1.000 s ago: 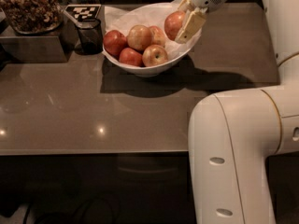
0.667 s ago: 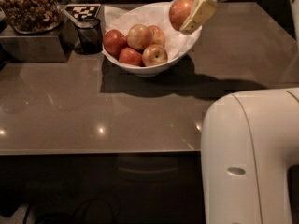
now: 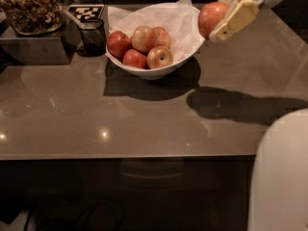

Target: Pick apple from white bowl

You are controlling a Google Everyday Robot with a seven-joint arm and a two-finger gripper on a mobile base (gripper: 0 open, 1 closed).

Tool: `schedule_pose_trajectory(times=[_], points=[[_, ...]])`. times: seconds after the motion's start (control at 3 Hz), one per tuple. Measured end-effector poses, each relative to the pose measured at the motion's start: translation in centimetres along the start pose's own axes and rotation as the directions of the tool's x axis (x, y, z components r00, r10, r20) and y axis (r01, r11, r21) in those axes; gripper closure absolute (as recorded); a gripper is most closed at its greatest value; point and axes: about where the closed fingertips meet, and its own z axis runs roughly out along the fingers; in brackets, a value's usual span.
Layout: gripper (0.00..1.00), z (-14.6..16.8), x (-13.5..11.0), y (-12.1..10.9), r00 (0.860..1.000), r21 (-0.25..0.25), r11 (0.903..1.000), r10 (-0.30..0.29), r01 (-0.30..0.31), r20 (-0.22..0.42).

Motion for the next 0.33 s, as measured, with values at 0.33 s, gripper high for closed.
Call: schedule_pose_trajectory(times=[0.33], points=[[1.0, -2.39, 0.08, 3.81, 0.999, 0.019, 0.9996, 0.02, -0.021, 0.032]])
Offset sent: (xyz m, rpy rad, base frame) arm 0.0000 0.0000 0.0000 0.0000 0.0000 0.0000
